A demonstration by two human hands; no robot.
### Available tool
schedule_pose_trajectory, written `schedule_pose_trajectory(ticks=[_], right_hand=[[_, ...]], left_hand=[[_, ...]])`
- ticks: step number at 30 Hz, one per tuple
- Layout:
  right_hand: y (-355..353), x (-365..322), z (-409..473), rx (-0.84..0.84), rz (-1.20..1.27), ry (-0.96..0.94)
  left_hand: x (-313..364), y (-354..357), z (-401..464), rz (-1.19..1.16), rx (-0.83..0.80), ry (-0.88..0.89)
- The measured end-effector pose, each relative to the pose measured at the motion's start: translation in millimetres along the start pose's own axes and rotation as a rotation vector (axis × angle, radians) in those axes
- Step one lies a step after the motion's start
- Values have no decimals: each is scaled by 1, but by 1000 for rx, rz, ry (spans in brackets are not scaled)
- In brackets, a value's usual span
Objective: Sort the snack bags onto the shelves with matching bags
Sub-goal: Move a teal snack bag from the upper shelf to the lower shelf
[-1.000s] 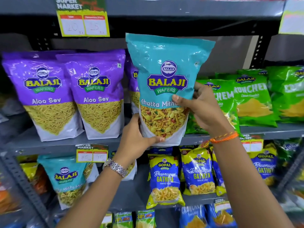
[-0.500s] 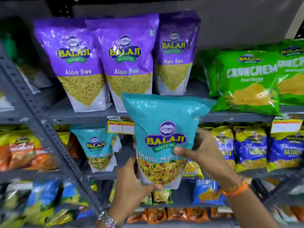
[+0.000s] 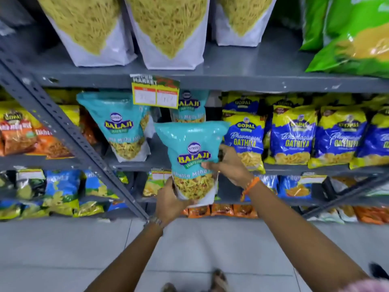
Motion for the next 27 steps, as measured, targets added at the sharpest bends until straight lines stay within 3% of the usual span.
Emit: schedule_pose_trajectory(ticks=[15, 27], right_hand=[[8, -25, 105, 72, -44, -117], [9, -16, 122, 122, -31, -102]], left_hand=[[35, -20, 134, 322, 33, 95], [30, -18, 155, 236, 95, 52]])
Point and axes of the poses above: each hand's wrist, its own z-axis towards the middle knuckle, its own y-axis out of the palm, x = y × z, the point moved 3 cm from there along z, towards the middle knuckle, and after that the axes turned 3 degrees about z, right-handed, at the moved point
